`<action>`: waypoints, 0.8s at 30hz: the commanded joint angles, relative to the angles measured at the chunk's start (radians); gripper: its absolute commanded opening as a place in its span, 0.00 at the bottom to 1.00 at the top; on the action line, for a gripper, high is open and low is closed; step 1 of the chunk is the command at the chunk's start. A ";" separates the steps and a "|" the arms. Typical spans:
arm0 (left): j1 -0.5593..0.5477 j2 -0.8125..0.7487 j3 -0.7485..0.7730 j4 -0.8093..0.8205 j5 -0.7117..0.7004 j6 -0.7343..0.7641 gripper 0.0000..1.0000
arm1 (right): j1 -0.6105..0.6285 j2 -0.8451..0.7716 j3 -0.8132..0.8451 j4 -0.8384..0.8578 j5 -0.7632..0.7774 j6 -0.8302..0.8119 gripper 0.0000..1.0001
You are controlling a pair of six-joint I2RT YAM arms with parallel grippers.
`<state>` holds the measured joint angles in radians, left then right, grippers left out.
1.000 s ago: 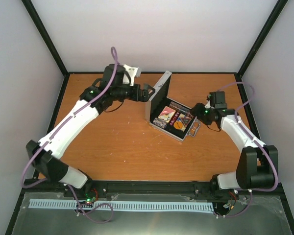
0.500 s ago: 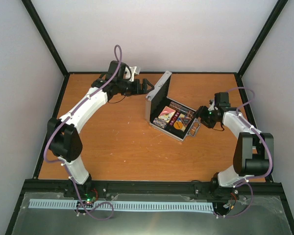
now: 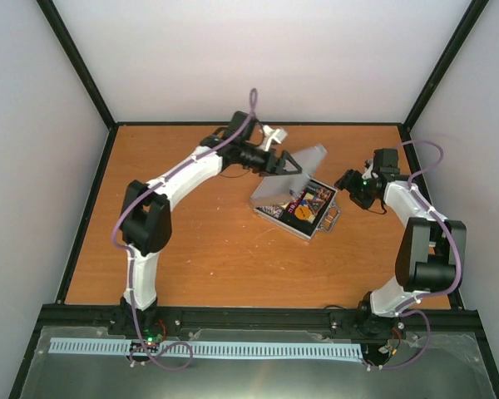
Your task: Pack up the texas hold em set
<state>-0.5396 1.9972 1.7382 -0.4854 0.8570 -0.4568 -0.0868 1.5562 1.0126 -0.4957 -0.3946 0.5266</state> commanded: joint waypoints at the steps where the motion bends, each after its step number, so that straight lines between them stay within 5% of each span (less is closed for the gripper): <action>1: -0.103 0.057 0.143 -0.135 0.160 0.142 1.00 | -0.013 0.070 0.055 0.040 0.028 -0.001 0.73; 12: -0.117 -0.178 -0.120 -0.105 -0.044 0.134 1.00 | -0.023 0.160 0.127 0.134 0.019 -0.017 0.80; 24: 0.012 -0.422 -0.270 -0.086 -0.187 0.125 1.00 | -0.112 0.088 0.149 0.108 0.053 -0.030 0.83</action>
<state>-0.5583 1.6222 1.4837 -0.5850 0.7300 -0.3313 -0.1768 1.6882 1.1419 -0.4057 -0.3500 0.5190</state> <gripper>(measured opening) 0.997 0.823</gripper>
